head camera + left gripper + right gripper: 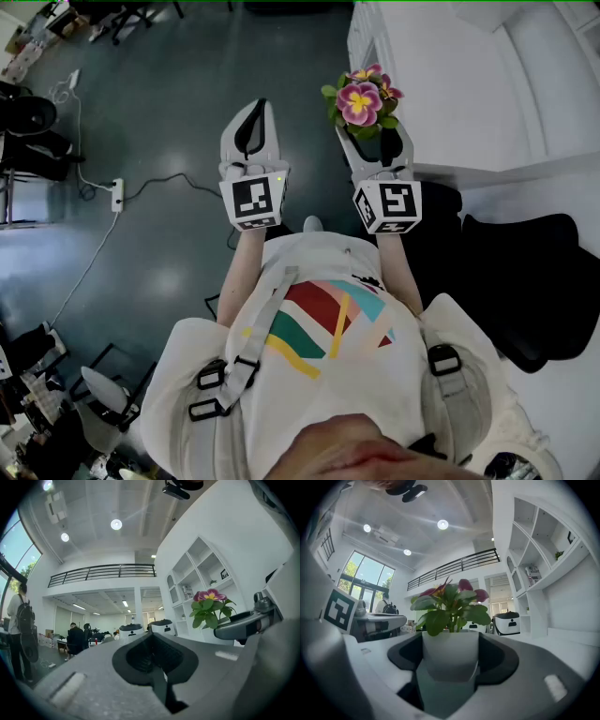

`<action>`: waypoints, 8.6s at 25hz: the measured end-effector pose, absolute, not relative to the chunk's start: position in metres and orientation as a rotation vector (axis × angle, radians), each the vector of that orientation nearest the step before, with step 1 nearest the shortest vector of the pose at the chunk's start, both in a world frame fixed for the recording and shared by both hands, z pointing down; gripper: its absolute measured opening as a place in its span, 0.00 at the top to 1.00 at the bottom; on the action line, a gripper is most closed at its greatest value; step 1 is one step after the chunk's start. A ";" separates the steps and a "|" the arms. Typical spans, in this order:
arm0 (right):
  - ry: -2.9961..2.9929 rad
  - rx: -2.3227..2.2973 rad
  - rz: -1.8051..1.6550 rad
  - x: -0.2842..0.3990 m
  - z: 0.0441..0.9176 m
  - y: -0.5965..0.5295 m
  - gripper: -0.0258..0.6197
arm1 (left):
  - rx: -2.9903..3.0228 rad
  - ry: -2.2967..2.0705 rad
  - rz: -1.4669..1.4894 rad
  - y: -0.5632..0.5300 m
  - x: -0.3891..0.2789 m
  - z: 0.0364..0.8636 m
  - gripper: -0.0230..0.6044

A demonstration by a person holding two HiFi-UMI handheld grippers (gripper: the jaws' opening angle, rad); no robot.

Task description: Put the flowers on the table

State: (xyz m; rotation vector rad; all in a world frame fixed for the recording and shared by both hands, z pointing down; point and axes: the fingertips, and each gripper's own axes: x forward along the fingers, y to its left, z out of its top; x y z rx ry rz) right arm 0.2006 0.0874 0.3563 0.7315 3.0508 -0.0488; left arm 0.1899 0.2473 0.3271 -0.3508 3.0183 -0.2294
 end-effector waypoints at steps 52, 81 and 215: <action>3.027 0.538 -0.188 0.190 0.368 0.085 0.46 | -0.375 2.876 -0.065 0.284 0.156 0.322 0.96; 3.026 0.688 -0.039 -0.141 0.323 0.211 0.46 | -0.389 2.876 0.023 0.391 -0.178 0.308 0.96; 2.669 -2.288 -0.206 0.094 0.557 -0.592 0.46 | -2.538 1.861 -0.167 -0.377 -0.177 0.432 0.96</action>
